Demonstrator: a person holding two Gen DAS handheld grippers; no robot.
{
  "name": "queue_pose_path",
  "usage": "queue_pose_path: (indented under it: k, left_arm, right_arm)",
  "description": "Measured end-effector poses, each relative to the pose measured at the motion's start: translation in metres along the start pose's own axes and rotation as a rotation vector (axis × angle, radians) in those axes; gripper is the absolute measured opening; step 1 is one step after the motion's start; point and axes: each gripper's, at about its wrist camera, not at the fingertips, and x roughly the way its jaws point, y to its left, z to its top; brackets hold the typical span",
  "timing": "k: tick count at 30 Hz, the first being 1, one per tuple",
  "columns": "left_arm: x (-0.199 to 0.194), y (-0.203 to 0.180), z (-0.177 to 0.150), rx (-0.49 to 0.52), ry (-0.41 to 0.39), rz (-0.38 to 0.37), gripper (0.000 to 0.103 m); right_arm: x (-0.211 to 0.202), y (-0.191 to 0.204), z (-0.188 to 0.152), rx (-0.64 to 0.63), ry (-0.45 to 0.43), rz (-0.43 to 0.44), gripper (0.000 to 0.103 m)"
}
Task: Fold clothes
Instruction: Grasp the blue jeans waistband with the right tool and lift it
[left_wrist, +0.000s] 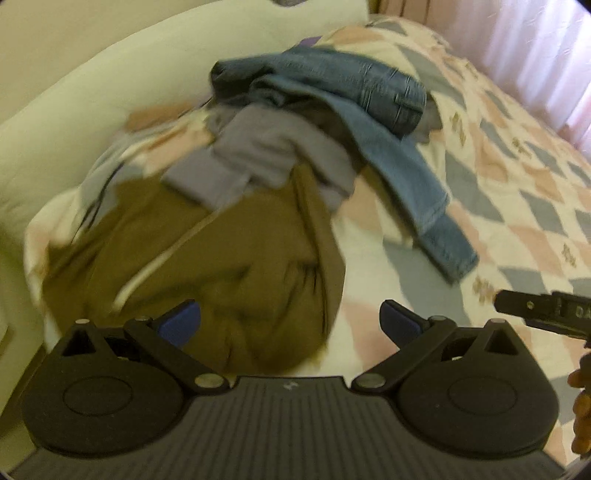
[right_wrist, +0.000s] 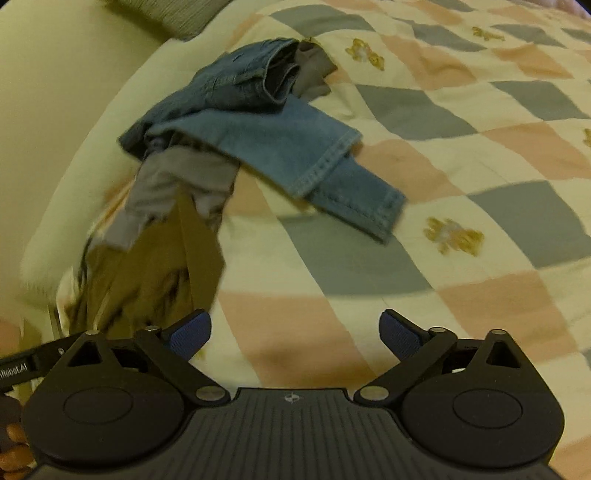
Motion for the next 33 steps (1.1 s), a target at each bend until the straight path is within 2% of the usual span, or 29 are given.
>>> queue_pose_path:
  k: [2,5,7,8,12,13,16,17,18,20,23,24,26,27,29,33]
  left_arm:
    - [0.014,0.002,0.021,0.015,-0.02,-0.03,0.102]
    - [0.035,0.001,0.053,0.039,-0.049,-0.06,0.102]
    - [0.047,0.0,0.073,0.052,-0.068,-0.068,0.102]
    - [0.053,0.0,0.083,0.057,-0.077,-0.071,0.102]
    - [0.073,0.006,0.11,0.039,-0.086,-0.066,0.102]
    - [0.078,0.008,0.115,0.03,-0.083,-0.064,0.102]
    - [0.085,0.02,0.121,0.005,-0.076,-0.054,0.102]
    - [0.086,0.024,0.123,-0.002,-0.075,-0.05,0.102]
    - [0.088,0.029,0.123,-0.009,-0.073,-0.043,0.102]
    - [0.09,0.041,0.124,-0.023,-0.066,-0.026,0.102]
    - [0.091,0.055,0.123,-0.048,-0.057,0.004,0.102]
    - [0.091,0.059,0.122,-0.057,-0.055,0.012,0.102]
    - [0.089,0.065,0.121,-0.076,-0.053,0.021,0.102]
    - [0.087,0.067,0.12,-0.085,-0.052,0.022,0.102]
    - [0.083,0.071,0.118,-0.103,-0.05,0.025,0.102]
    - [0.069,0.077,0.114,-0.123,-0.056,0.039,0.102]
  right_arm:
    - [0.014,0.004,0.021,0.03,-0.011,0.032,0.09]
    - [0.033,0.004,0.057,0.1,-0.054,0.126,0.06]
    - [0.047,0.001,0.085,0.154,-0.092,0.19,0.047]
    - [0.054,0.001,0.099,0.18,-0.112,0.213,0.045]
    - [0.084,-0.01,0.153,0.303,-0.194,0.284,0.045]
    - [0.092,-0.014,0.166,0.34,-0.213,0.294,0.047]
    - [0.122,-0.023,0.203,0.424,-0.249,0.287,0.062]
    - [0.132,-0.026,0.213,0.444,-0.254,0.279,0.062]
    - [0.141,-0.027,0.22,0.453,-0.246,0.27,0.063]
    - [0.16,-0.027,0.232,0.476,-0.236,0.262,0.074]
    - [0.181,-0.022,0.243,0.496,-0.244,0.287,0.072]
    - [0.185,-0.019,0.245,0.494,-0.252,0.31,0.067]
    - [0.189,-0.006,0.251,0.447,-0.264,0.319,0.036]
    - [0.188,0.003,0.254,0.408,-0.271,0.311,0.033]
    - [0.18,0.021,0.257,0.314,-0.302,0.303,0.014]
    - [0.131,0.056,0.245,0.092,-0.404,0.424,0.007]
